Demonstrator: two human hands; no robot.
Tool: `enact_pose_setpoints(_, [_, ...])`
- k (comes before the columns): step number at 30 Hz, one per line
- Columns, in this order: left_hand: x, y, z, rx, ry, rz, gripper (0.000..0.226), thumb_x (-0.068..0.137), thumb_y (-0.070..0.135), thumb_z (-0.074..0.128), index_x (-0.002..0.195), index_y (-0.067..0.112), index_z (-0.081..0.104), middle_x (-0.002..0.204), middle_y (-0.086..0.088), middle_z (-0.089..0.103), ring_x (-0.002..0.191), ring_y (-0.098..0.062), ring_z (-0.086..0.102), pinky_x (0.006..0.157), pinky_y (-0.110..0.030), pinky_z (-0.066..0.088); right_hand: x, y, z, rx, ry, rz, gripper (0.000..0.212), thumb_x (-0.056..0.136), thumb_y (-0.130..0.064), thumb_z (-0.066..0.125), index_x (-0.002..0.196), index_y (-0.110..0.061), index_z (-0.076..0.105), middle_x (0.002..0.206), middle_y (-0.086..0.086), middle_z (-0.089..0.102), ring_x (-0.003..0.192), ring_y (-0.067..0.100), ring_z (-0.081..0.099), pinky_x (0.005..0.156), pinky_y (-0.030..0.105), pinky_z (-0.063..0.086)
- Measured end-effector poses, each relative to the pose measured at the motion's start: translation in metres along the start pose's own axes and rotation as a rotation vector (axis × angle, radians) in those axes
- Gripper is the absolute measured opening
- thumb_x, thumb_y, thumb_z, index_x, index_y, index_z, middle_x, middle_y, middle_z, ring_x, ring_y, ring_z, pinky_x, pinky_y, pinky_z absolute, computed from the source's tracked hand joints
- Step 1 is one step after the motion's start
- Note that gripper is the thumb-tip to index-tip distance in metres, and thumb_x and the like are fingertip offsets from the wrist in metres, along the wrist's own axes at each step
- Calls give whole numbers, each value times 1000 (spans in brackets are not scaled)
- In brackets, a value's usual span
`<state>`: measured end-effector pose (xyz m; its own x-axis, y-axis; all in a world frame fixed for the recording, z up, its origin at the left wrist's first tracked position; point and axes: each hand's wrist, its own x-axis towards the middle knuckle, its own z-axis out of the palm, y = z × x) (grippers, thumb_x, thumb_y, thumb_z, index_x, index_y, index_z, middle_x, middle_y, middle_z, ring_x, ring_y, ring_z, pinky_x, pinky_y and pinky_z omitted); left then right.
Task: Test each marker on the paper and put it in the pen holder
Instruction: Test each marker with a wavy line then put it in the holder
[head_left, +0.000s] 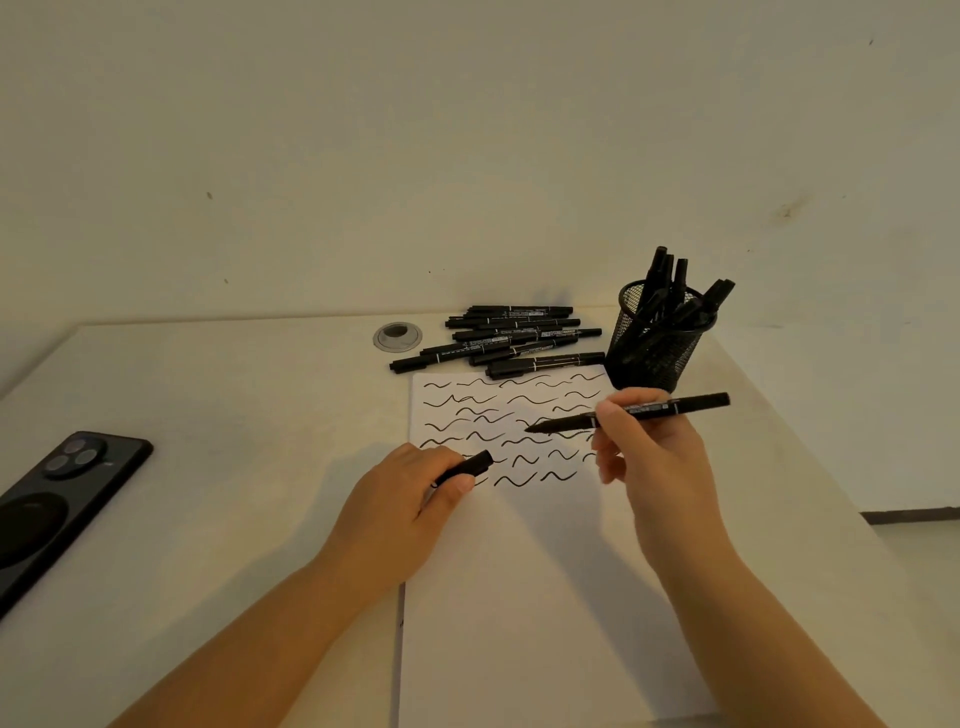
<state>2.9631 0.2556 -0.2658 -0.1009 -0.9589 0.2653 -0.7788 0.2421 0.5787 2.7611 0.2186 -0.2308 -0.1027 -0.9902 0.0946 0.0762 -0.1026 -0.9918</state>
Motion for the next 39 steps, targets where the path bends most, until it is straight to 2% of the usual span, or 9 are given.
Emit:
enact_pose_setpoints(7, [0,0,-1,-24,-1,26,16,91,34,47,93,28,62,67,22,47,78,4,45,64,-8,32,-6,20,13,322,-86,188,25,92,-12,47,69,-15,58,49,4,53,44,15,44,41,23,38])
enact_pose_setpoints(12, [1,-2,-1,-18,-15,50,24,92,41,43,97,27,62,74,24,50,78,4,45,66,-8,32,-5,27,10,268,-96,178,34,92,-12,47,63,-21,62,50,4,54,43,15,46,40,22,39])
enact_pose_setpoints(16, [1,-1,-1,-16,-24,58,33,90,49,39,97,27,62,78,19,54,78,1,45,65,-10,32,-6,25,11,208,-107,159,32,92,-12,47,64,-21,60,49,3,55,43,14,46,40,21,39])
enact_pose_setpoints(20, [0,1,-2,-11,-36,52,20,92,39,47,93,26,61,68,19,49,75,1,45,63,-8,31,-9,24,13,109,-149,136,36,91,-12,50,59,-27,60,50,1,58,44,11,48,41,19,40])
enact_pose_setpoints(25, [-1,6,-2,-32,-63,70,30,87,43,40,92,24,63,65,20,46,69,2,43,60,-11,31,-12,26,16,33,-242,108,18,88,-4,52,73,-14,55,53,4,64,45,12,54,43,20,43])
enact_pose_setpoints(29, [-2,7,-1,-89,-31,38,34,86,46,39,93,23,63,67,16,47,67,-4,45,58,-14,31,-13,26,17,30,-312,96,16,87,-4,55,74,-11,58,55,3,65,48,11,56,44,20,45])
enact_pose_setpoints(32, [-4,7,-2,-159,2,28,40,82,54,34,85,26,62,64,9,50,63,-7,46,55,-14,31,-14,26,16,71,-347,83,12,85,-7,58,74,-11,58,55,3,64,49,11,56,45,20,45])
enact_pose_setpoints(35, [-6,9,-3,-260,53,36,27,83,51,34,70,35,52,53,11,47,50,-4,42,48,-13,27,-16,25,16,150,-397,70,10,75,-20,61,73,-11,56,54,3,63,47,11,55,45,19,43])
enact_pose_setpoints(39, [-7,11,-2,-341,56,25,32,84,50,33,64,30,47,47,10,41,42,-6,33,43,-13,23,-18,28,17,205,-439,1,14,71,-20,61,75,-9,54,54,2,61,50,13,54,48,20,43])
